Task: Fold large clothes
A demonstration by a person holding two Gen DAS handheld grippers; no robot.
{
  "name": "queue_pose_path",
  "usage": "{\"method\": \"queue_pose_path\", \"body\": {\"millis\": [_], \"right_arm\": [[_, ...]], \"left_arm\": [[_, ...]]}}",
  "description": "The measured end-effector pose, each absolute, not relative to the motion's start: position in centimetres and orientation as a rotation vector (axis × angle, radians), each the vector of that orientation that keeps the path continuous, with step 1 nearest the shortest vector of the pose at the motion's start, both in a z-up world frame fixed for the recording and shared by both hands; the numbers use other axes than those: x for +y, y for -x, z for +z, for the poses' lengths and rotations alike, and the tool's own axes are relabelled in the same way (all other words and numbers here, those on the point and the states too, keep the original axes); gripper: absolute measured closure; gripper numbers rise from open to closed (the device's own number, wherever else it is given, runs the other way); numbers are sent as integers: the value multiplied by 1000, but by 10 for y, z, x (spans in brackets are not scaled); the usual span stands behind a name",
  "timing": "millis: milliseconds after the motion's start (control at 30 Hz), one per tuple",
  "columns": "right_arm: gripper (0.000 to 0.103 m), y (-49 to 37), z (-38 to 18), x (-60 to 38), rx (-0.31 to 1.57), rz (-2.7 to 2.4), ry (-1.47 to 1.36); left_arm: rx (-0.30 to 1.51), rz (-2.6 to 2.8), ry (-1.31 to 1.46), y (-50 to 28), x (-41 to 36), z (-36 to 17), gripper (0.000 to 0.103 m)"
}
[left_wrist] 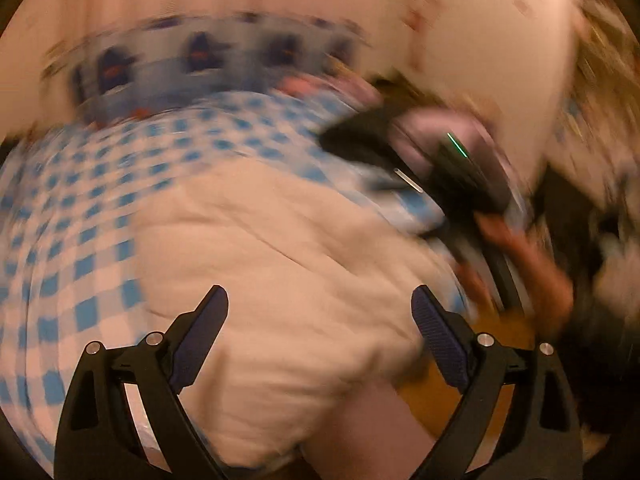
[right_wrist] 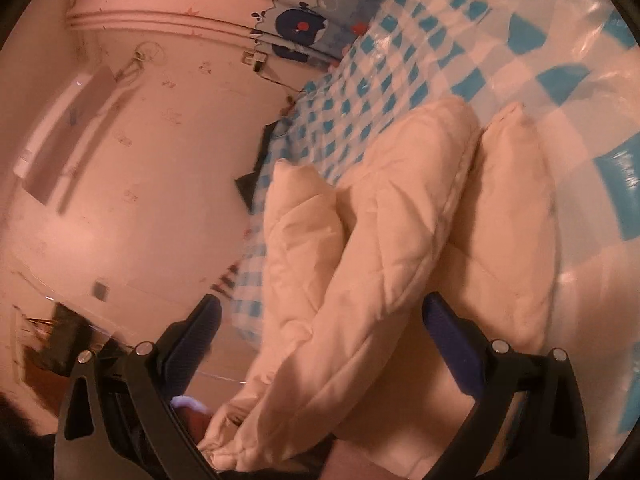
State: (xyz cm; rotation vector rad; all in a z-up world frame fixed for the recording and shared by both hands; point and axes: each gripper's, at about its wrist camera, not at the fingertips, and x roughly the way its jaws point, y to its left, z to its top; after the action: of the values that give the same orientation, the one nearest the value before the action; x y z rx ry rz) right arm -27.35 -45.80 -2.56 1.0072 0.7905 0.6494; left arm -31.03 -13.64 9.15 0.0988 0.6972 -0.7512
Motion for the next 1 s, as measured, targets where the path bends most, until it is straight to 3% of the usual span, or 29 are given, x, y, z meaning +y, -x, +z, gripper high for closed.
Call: {"method": "queue_pose_path", "body": {"millis": [233, 367, 567, 667, 733, 767, 800, 867, 1000], "right_arm": [[6, 245, -21, -455, 797, 734, -1021], [6, 222, 4, -441, 865, 712, -869], [6, 169, 13, -381, 1141, 655, -545], [6, 169, 19, -350, 1138, 643, -366], [24, 177, 25, -345, 1082, 652, -364], [45, 180, 27, -348, 1059, 639, -378], [51, 183, 29, -351, 1034, 640, -390], [61, 194, 37, -347, 1000, 651, -370], [66, 227, 83, -342, 880, 680, -320]], "left_arm": [[865, -668, 140, 207, -130, 30, 14], [809, -673, 206, 212, -123, 9, 14], [822, -727, 155, 216, -141, -1, 11], [819, -718, 81, 220, -155, -1, 9], [813, -725, 90, 221, -154, 1, 9], [808, -732, 105, 221, -151, 2, 9], [805, -744, 122, 221, -147, 4, 9], [801, -759, 137, 222, -145, 7, 9], [754, -807, 168, 235, -147, 26, 9]]}}
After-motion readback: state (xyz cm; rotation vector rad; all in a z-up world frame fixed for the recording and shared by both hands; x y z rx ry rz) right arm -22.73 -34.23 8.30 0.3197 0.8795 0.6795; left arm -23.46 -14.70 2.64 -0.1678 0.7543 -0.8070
